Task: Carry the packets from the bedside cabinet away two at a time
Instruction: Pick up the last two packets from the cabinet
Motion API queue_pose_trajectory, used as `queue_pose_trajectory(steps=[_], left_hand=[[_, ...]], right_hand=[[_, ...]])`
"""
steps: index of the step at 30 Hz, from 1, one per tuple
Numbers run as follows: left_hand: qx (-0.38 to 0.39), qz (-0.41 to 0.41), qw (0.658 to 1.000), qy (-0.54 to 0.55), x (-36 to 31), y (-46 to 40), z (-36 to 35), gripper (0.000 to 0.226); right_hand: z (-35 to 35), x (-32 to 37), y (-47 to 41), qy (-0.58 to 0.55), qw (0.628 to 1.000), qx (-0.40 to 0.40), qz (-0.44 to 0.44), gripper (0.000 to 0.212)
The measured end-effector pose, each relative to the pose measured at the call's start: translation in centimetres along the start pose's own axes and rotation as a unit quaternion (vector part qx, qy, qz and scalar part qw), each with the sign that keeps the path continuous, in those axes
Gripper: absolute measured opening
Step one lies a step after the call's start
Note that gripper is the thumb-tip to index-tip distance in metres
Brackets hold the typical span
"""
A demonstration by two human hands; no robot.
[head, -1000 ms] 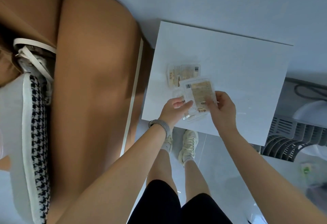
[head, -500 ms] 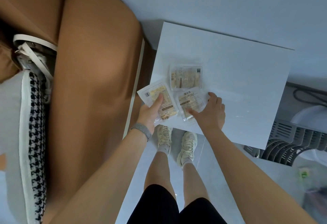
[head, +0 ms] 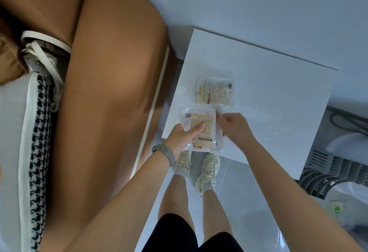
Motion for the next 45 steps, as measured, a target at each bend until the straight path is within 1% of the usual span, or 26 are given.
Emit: queue_pose_trajectory(steps=[1,2,3,4,6,7,8,9,10,12,14,15,19,21,23,25,26,28,29,31,33,35,38,40,42,45], left_hand=[[-0.013,-0.005,1.000,0.011,-0.1,-0.1,0.4,0.038],[-0.022,-0.007,1.000,0.021,-0.2,-0.2,0.7,0.031],[-0.028,-0.008,0.999,0.036,-0.2,-0.3,1.0,0.026],[-0.031,-0.010,0.998,0.056,-0.2,-0.4,1.3,0.022],[-0.040,-0.011,0.994,0.099,-0.2,-0.4,2.0,0.021],[-0.050,-0.014,0.992,0.119,-0.2,-0.3,2.4,0.025],[-0.062,-0.015,0.988,0.138,-0.2,-0.3,2.9,0.032],[-0.072,-0.013,0.986,0.151,-0.1,-0.3,3.4,0.036],[-0.083,-0.011,0.983,0.161,-0.1,-0.3,4.0,0.035],[-0.100,-0.007,0.980,0.173,0.1,-0.1,4.8,0.025],[-0.112,-0.002,0.977,0.181,0.3,0.1,5.5,0.028],[-0.117,-0.002,0.977,0.181,0.3,0.2,5.7,0.030],[-0.126,0.000,0.975,0.181,0.3,0.3,5.8,0.029],[-0.124,0.000,0.976,0.181,0.3,0.1,5.7,0.028],[-0.118,0.002,0.977,0.177,0.2,0.0,5.4,0.034],[-0.117,0.003,0.978,0.170,0.0,-0.1,5.2,0.040],[-0.117,0.002,0.979,0.168,-0.1,-0.2,5.1,0.041],[-0.118,-0.003,0.979,0.169,-0.4,-0.4,5.0,0.037],[-0.119,-0.005,0.978,0.170,-0.5,-0.4,4.9,0.034],[-0.123,-0.007,0.977,0.174,-0.7,-0.5,4.8,0.027],[-0.121,-0.006,0.976,0.179,-0.8,-0.5,4.6,0.025],[-0.122,-0.001,0.976,0.180,-0.8,-0.6,4.4,0.023],[-0.132,0.005,0.976,0.176,-0.5,-0.8,4.3,0.016],[-0.136,0.005,0.976,0.171,-0.4,-0.9,4.3,0.016],[-0.138,0.009,0.976,0.168,-0.1,-0.9,4.3,0.018],[-0.141,0.020,0.973,0.184,0.3,-0.8,4.3,0.020]], right_hand=[[1.8,1.0,-1.0,0.054,0.996,-0.066,0.029,0.049],[3.6,2.4,-2.0,0.090,0.984,-0.133,0.073,0.041],[4.7,4.1,-2.9,0.128,0.969,-0.169,0.122,0.043],[4.9,5.6,-4.1,0.183,0.957,-0.154,0.164,0.060],[3.2,6.6,-6.5,0.334,0.918,-0.047,0.207,0.091],[2.3,6.5,-7.4,0.403,0.890,-0.007,0.212,0.099],[2.1,6.2,-7.9,0.451,0.868,0.005,0.209,0.101],[2.3,5.8,-8.4,0.476,0.857,-0.003,0.199,0.099],[2.7,5.6,-8.4,0.480,0.856,-0.023,0.193,0.093],[3.4,5.0,-8.2,0.442,0.873,-0.060,0.197,0.068],[3.9,3.5,-7.4,0.351,0.915,-0.069,0.187,0.041],[4.1,2.6,-6.9,0.301,0.935,-0.069,0.174,0.034],[4.1,0.0,-5.1,0.217,0.963,-0.050,0.152,0.024],[4.1,-0.1,-4.5,0.175,0.974,-0.031,0.143,0.025],[4.1,0.6,-4.7,0.139,0.979,-0.007,0.146,0.026],[4.0,1.9,-5.4,0.153,0.975,0.014,0.159,0.030],[4.3,3.0,-6.0,0.176,0.968,0.005,0.177,0.036],[4.6,5.3,-7.1,0.256,0.938,-0.021,0.232,0.042],[4.3,6.4,-7.5,0.299,0.920,-0.014,0.254,0.042],[2.8,6.9,-8.5,0.392,0.881,0.059,0.258,0.044],[1.5,5.9,-9.0,0.470,0.844,0.119,0.231,0.047],[1.2,5.2,-9.0,0.482,0.841,0.116,0.216,0.050],[1.7,4.7,-8.3,0.481,0.850,0.052,0.208,0.056],[2.1,4.2,-7.7,0.458,0.868,0.016,0.190,0.050],[2.6,3.1,-7.0,0.370,0.919,-0.003,0.134,0.042],[2.4,1.5,-6.1,0.215,0.973,-0.002,0.080,0.034]])
Point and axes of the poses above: each hand's wrist, its own y-axis away from the middle knuckle, its own z-axis out of the back of the hand, x = y × z, the point moved 8 cm from there along -y, towards the middle knuckle, and after that the axes turned 13 degrees about z, right-handed, at the moved point
